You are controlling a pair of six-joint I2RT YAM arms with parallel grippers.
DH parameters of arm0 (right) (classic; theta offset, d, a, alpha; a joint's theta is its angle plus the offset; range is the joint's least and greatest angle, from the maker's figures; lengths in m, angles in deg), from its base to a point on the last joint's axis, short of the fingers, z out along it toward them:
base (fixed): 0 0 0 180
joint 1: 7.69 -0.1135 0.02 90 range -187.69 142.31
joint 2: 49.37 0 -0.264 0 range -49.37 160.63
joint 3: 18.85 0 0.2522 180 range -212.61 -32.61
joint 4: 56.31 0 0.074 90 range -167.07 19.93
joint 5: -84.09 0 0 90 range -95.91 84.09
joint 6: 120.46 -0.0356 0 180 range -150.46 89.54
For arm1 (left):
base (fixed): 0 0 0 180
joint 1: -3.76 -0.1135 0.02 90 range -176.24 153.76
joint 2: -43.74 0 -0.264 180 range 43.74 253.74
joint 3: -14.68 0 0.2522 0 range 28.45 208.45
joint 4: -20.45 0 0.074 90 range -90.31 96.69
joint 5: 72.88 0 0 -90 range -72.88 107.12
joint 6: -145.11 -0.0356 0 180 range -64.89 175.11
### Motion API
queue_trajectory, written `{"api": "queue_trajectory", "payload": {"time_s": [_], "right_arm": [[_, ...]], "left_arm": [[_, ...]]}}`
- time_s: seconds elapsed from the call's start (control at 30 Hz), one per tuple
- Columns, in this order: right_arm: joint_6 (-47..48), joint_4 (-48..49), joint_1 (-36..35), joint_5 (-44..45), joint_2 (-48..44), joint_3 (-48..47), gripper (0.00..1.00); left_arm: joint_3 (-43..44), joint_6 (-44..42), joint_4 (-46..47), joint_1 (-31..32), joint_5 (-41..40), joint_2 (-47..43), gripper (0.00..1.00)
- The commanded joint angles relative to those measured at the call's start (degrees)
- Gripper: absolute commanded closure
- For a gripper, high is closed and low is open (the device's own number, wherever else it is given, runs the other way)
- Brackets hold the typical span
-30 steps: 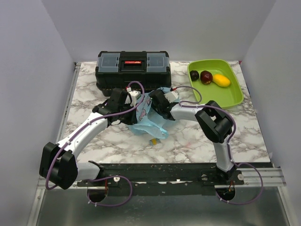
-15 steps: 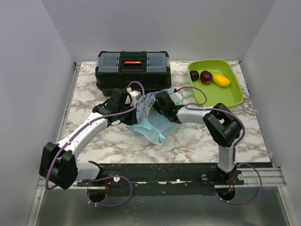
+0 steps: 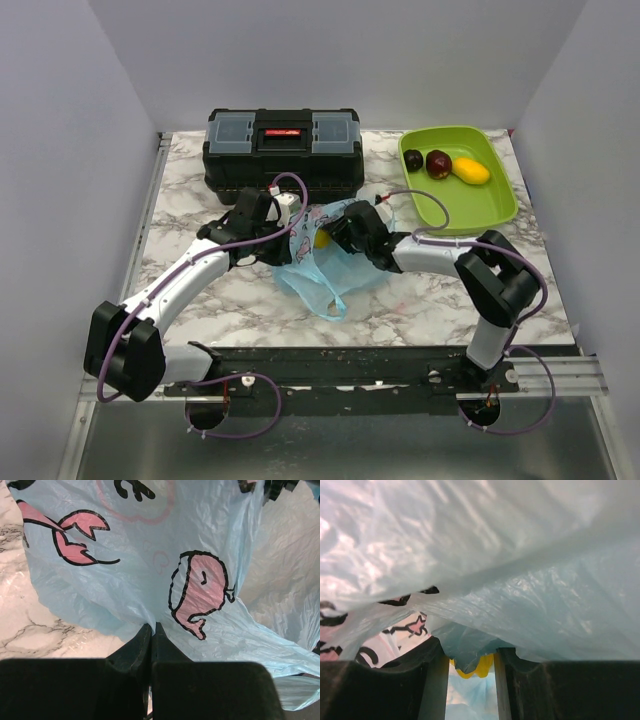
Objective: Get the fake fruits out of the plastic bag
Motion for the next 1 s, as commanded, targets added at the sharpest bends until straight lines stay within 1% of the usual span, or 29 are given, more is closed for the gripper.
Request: {"api": "queue_trajectory", "payload": {"time_s": [0.0, 0.13, 0.2, 0.3, 0.4, 0.43, 0.53, 0.63, 0.73, 0.8, 0.87, 0.97], "right_arm": [[2.52, 2.11, 0.18, -7.54, -1.98, 2.88, 0.67], [6.77, 3.27, 0.25, -7.51, -2.94, 4.53, 0.66], [10.14, 3.0, 0.22, -4.29, -4.08, 4.67, 0.64], [16.47, 0.99, 0.26, 3.13, -4.81, 3.58, 0.59], [24.21, 1.37, 0.28, 9.34, -3.63, 2.3, 0.5], [27.74, 2.64, 0.29, 9.5, -3.09, 2.08, 0.46], [34.39, 5.83, 0.26, 7.87, -0.86, 0.75, 0.39], [37.94, 5.62, 0.23, 5.47, -0.27, -1.0, 0.36], [40.8, 7.65, 0.18, 1.06, -1.55, -0.02, 0.33], [42.76, 8.34, 0.04, -0.33, -2.03, 0.32, 0.34], [44.59, 8.98, -0.25, -0.86, -2.31, 0.67, 0.39], [46.33, 12.58, -0.77, -2.26, -3.38, 2.6, 0.41]], "left_arm": [[1.17, -0.24, -0.71, -0.11, -2.21, 0.53, 1.0], [1.33, -0.31, -1.05, -0.11, -3.19, 0.7, 1.0], [1.33, -0.33, -1.1, -0.11, -3.31, 0.7, 1.0], [1.27, -0.33, -1.19, -0.11, -3.25, 0.79, 1.0], [1.25, -0.33, -1.06, -0.08, -2.43, 0.97, 1.0], [1.26, -0.33, -1.03, -0.03, -2.08, 1.06, 1.0], [1.15, -0.25, -0.93, -0.03, -1.23, 1.39, 1.0], [1.09, -0.32, -0.75, 0.13, -0.11, 1.79, 1.0], [1.33, -0.5, -1.09, 0.5, 0.61, 2.84, 1.0], [1.44, -0.5, -1.28, 0.65, 1.09, 3.55, 1.0], [1.44, -0.5, -1.28, 0.8, 1.49, 3.73, 1.0], [1.44, -0.5, -1.28, 0.91, 1.46, 3.8, 1.0]]}}
